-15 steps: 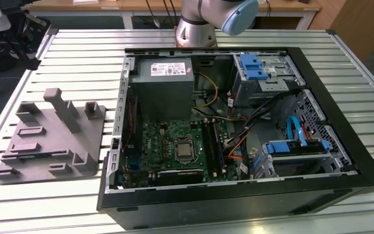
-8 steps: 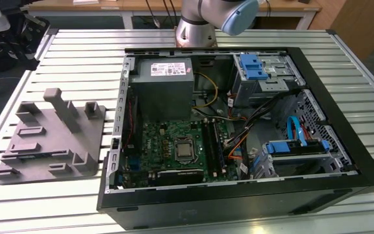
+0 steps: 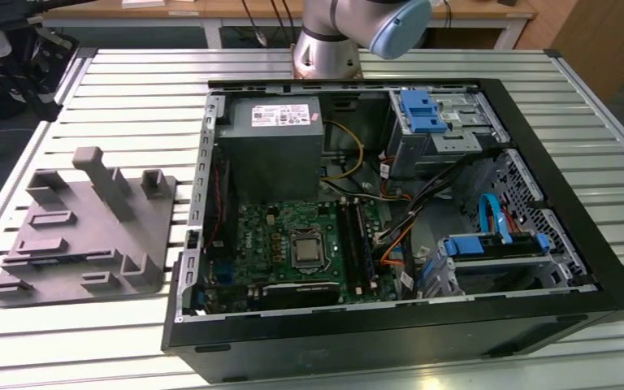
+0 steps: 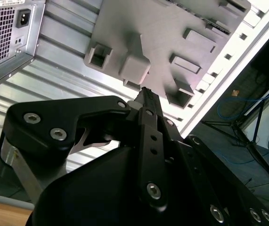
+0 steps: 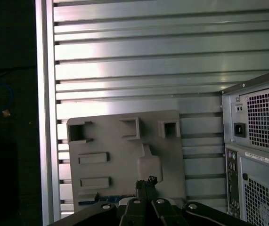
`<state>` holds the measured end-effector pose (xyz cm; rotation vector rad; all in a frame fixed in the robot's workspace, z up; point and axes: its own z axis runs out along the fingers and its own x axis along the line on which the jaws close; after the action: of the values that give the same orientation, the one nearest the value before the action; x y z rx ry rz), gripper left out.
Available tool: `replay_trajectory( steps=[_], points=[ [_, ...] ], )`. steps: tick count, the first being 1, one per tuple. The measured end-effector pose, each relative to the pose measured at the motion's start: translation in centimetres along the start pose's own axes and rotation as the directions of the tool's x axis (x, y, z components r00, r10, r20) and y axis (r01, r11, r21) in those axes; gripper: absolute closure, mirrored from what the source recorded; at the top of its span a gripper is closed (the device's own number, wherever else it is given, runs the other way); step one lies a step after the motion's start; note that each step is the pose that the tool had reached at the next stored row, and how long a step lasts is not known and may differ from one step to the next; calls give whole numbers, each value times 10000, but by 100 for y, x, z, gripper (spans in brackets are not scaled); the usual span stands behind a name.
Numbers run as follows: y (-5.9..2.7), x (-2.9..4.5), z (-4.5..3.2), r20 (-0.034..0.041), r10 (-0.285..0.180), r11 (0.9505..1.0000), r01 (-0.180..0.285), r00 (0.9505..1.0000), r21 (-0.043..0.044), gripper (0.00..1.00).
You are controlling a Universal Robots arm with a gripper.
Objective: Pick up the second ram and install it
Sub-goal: 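Reach for the second ram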
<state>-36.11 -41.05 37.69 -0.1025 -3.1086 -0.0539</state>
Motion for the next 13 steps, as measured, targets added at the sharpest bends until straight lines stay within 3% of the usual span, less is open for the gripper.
replay_trajectory(
  steps=[13],
  points=[
    [-40,43,46,0,0,10000,0,10000,0,90]
  ],
)
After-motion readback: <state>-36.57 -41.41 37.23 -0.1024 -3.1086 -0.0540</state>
